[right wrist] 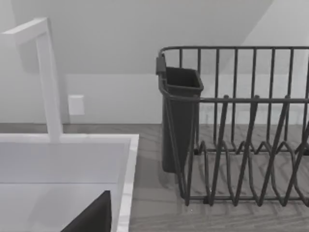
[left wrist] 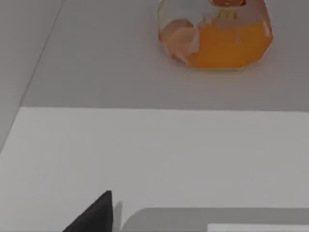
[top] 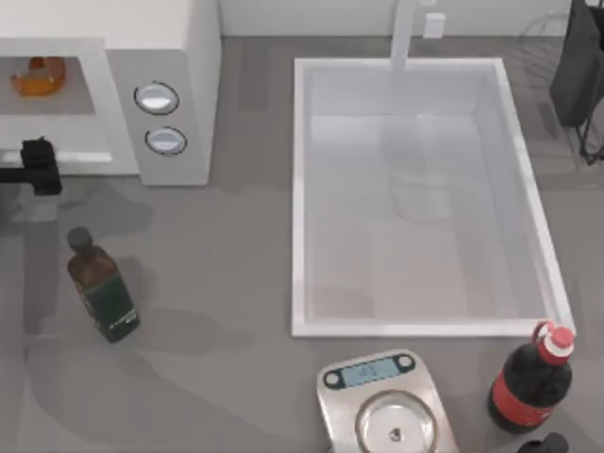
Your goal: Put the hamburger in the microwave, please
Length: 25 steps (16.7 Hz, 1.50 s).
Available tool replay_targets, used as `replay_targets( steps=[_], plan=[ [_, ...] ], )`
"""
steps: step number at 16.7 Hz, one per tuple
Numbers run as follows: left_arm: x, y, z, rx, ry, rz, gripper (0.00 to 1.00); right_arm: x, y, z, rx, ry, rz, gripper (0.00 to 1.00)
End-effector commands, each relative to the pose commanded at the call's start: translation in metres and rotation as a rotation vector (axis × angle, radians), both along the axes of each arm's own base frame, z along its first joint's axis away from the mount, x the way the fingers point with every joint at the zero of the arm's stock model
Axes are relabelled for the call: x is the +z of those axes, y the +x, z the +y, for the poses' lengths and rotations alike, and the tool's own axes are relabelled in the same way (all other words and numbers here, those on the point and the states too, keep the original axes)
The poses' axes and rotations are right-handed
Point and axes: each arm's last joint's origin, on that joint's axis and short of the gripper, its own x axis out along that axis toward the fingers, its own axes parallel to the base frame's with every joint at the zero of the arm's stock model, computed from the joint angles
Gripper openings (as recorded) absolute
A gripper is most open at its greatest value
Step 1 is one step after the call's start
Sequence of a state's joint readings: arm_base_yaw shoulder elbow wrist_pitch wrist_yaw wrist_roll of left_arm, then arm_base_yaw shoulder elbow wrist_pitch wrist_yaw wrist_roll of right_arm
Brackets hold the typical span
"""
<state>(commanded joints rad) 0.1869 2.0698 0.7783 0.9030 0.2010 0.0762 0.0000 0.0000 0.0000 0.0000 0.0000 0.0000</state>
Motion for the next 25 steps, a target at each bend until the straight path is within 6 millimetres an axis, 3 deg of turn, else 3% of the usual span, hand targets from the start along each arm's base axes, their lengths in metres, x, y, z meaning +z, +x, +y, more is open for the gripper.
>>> replay_targets(
  steps=[4, 7, 14, 18, 21, 25],
  plan=[
    [0.001, -0.062, -0.002, 0.004, 0.003, -0.001, 1.00, 0.000, 0.000, 0.000, 0.000, 0.000, 0.000, 1.00],
    [0.005, -0.086, -0.003, 0.006, 0.011, -0.024, 1.00, 0.000, 0.000, 0.000, 0.000, 0.000, 0.000, 1.00],
    [0.010, -0.085, -0.004, 0.003, 0.016, -0.037, 1.00, 0.000, 0.000, 0.000, 0.000, 0.000, 0.000, 1.00],
    [0.041, -0.079, -0.002, 0.002, 0.025, -0.069, 1.00, 0.000, 0.000, 0.000, 0.000, 0.000, 0.000, 1.00],
    [0.055, -0.084, -0.004, 0.002, -0.001, 0.013, 1.00, 0.000, 0.000, 0.000, 0.000, 0.000, 0.000, 1.00],
    [0.091, -0.089, -0.005, 0.001, 0.002, 0.002, 1.00, 0.000, 0.000, 0.000, 0.000, 0.000, 0.000, 1.00]
  ],
)
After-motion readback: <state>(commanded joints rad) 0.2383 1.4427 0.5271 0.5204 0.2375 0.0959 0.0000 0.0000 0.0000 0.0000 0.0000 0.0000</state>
